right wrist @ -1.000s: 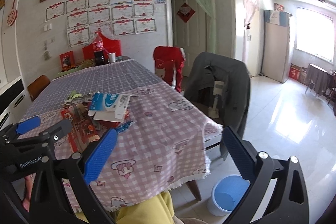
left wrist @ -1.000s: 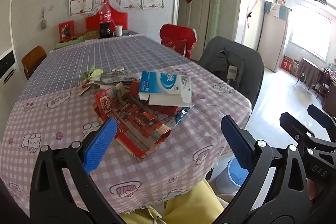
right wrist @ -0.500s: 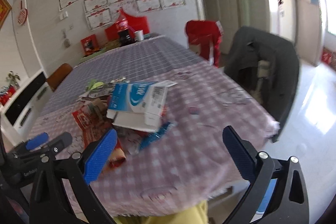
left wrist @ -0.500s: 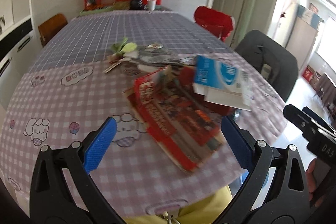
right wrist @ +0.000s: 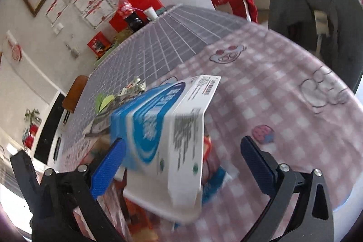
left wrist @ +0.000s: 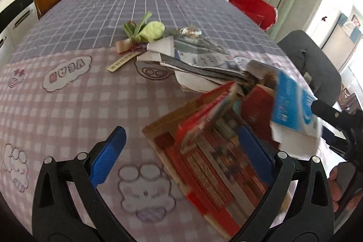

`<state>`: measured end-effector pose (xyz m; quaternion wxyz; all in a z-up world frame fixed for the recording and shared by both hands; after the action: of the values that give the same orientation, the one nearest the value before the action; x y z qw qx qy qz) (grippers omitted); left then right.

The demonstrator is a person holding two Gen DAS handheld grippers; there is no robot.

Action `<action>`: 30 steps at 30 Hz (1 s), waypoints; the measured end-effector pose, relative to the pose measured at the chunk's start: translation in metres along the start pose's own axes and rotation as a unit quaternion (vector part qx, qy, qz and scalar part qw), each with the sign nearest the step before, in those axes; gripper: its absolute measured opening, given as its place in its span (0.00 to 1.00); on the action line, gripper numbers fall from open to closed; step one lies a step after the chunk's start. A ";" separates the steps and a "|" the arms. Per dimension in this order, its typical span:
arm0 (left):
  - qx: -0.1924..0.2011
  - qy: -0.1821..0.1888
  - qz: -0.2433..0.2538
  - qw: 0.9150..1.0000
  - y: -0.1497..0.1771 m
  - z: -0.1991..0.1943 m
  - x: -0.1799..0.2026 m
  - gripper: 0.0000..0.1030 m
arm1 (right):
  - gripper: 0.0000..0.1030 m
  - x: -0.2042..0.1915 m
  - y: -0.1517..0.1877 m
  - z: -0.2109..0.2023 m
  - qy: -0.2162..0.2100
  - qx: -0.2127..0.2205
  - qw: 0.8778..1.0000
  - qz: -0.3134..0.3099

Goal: Collect trash
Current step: 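Grasp the blue-and-white medicine box with the right gripper while the left gripper grasps a red wrapper, then carry the box and wrapper toward the blue bucket with both grippers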

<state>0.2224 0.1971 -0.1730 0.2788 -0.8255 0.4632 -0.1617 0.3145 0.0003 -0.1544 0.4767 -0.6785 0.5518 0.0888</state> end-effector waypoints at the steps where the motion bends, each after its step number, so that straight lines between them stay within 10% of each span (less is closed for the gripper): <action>1: -0.003 -0.001 -0.008 1.000 -0.001 0.004 -0.001 0.86 | 0.96 0.005 -0.003 0.005 0.000 0.000 1.000 0.012; 6: -0.005 -0.005 -0.027 1.000 0.000 0.019 -0.004 0.53 | 0.89 0.004 -0.017 0.015 -0.030 0.016 0.999 0.020; 10: 0.027 -0.012 -0.023 0.999 -0.005 0.010 -0.004 0.35 | 0.28 -0.014 -0.025 0.006 -0.087 0.042 0.995 0.004; 13: 0.050 -0.008 -0.021 0.999 -0.008 -0.002 -0.004 0.27 | 0.14 -0.026 -0.028 -0.009 -0.110 0.063 0.992 -0.007; 30: 0.185 -0.034 0.016 0.982 -0.012 -0.095 -0.002 0.10 | 0.10 -0.060 -0.025 -0.107 -0.089 0.147 0.980 -0.099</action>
<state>0.1801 0.1743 -0.0903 0.4447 -0.7571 0.4288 -0.2124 0.2693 -0.0411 -0.0456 0.6247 -0.6419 0.4442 0.0192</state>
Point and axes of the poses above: each gripper's, at about its wrist camera, not at the fingertips, and z roughly the way its jaws point, x to its right, y to its underside, the point moved 10 cm from there along z, roughly the way its jaws point, and after that the axes turned 14 degrees about -y, right-handed, at the moved point
